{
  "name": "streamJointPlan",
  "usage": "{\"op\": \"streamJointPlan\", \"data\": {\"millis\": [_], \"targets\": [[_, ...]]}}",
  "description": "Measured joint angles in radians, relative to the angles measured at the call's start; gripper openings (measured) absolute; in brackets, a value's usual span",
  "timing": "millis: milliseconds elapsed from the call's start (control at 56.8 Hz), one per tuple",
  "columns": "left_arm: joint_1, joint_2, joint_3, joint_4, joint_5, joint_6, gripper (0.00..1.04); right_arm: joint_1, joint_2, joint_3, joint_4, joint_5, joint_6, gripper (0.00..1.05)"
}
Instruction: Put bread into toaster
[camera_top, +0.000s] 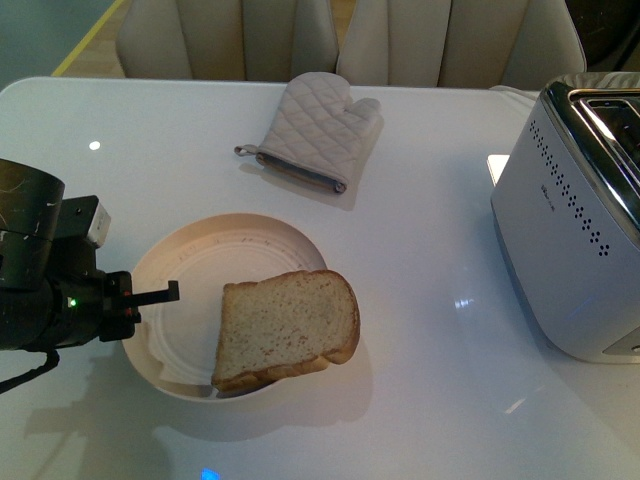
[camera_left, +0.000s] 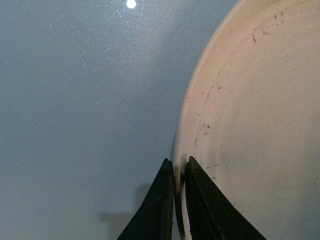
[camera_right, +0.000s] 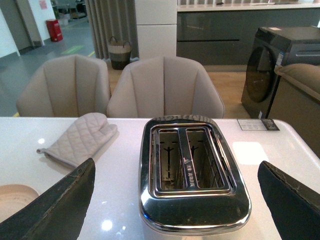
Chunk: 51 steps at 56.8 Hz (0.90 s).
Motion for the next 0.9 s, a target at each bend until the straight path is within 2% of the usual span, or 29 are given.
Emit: {"op": "streamJointPlan", "data": {"millis": [70, 106, 159, 388, 705, 898], "targets": [[-0.002, -0.002, 0.0, -0.002, 0.008, -0.01, 0.04, 0.0, 0.0, 0.0, 0.0, 0.0, 0.0, 0.96], [-0.003, -0.003, 0.0, -0.003, 0.009, -0.014, 0.08, 0.0, 0.0, 0.0, 0.0, 0.0, 0.0, 0.96], [-0.003, -0.003, -0.008, -0.008, 0.012, -0.014, 0.18, 0.0, 0.0, 0.0, 0.0, 0.0, 0.0, 0.96], [0.032, -0.088, -0.078, 0.002, 0.011, -0.012, 0.52, 0.0, 0.0, 0.0, 0.0, 0.0, 0.0, 0.96], [0.155, -0.515, -0.203, -0.033, 0.037, -0.014, 0.98, 0.0, 0.0, 0.0, 0.0, 0.0, 0.0, 0.96], [0.198, -0.861, -0.277, -0.122, 0.07, -0.018, 0.97, 0.0, 0.0, 0.0, 0.0, 0.0, 0.0, 0.96]]}}
